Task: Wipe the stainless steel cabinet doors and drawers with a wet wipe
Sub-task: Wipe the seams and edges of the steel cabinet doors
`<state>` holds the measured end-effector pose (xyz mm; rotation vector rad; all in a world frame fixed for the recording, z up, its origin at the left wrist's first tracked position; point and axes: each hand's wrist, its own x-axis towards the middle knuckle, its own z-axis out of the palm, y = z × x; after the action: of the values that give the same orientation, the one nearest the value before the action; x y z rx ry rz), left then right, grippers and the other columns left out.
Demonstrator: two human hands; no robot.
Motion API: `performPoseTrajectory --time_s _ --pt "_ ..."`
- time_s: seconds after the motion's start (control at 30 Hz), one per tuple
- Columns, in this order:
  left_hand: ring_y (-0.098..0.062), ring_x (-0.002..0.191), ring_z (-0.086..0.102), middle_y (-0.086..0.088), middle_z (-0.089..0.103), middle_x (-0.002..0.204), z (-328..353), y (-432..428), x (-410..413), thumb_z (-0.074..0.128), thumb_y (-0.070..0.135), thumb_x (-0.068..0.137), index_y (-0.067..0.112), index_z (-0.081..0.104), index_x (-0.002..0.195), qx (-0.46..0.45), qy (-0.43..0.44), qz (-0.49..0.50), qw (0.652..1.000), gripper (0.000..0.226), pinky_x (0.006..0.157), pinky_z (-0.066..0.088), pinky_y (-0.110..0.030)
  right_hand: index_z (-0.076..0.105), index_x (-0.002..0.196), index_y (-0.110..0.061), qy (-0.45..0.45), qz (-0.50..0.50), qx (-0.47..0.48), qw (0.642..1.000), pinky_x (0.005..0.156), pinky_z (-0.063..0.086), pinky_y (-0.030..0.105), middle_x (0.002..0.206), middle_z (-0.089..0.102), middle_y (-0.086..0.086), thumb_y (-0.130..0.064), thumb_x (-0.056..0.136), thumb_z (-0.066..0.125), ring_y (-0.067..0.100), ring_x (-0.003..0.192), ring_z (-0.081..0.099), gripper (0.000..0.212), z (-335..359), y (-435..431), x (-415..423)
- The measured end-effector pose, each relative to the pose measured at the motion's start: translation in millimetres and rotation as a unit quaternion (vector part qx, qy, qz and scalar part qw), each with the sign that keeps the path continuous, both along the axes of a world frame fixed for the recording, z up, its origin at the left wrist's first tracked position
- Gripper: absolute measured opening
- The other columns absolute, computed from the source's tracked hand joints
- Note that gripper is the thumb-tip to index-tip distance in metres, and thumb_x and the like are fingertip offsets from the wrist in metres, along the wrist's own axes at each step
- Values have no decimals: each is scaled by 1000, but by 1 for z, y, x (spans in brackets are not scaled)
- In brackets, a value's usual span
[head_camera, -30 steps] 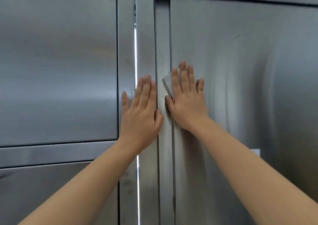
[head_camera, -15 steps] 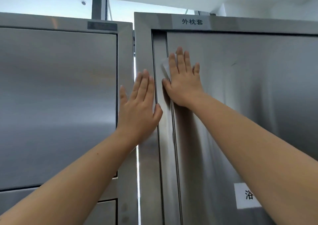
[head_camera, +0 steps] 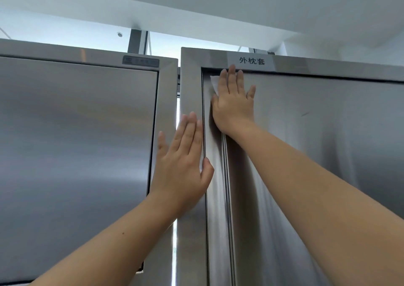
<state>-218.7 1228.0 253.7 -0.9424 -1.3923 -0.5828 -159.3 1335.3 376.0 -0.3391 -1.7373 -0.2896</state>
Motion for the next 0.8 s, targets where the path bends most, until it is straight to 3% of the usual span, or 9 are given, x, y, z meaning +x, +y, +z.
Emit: performPoseTrajectory --time_s 0.23,0.43,0.6,0.8 --pt "-16 141 -6 0 5 154 1 1 -2 19 38 82 13 10 145 11 20 -6 1000 69 111 -5 -43 -2 149 -11 66 103 -44 992 111 -9 46 157 -10 6 -24 102 17 23 143 -11 52 5 -16 -8" --pt "-30 138 13 -11 26 149 3 1 1 28 33 81 3 32 141 22 41 2 999 67 104 7 -56 2 149 -12 50 50 14 997 110 -14 46 156 -12 7 -27 102 17 23 142 -15 52 6 -21 -19" --pt "-29 138 16 -10 26 150 1 1 1 28 33 81 3 32 141 27 38 1 999 68 106 9 -54 10 149 -9 44 55 74 995 111 -12 42 156 -13 6 -35 101 21 18 143 -8 56 1 -19 -18" --pt "-30 137 20 -11 28 149 -1 0 -1 31 32 81 3 34 140 26 41 7 999 66 105 14 -56 20 147 -8 59 57 84 993 112 -3 41 152 12 9 -37 99 26 24 141 5 56 -3 -19 -17"
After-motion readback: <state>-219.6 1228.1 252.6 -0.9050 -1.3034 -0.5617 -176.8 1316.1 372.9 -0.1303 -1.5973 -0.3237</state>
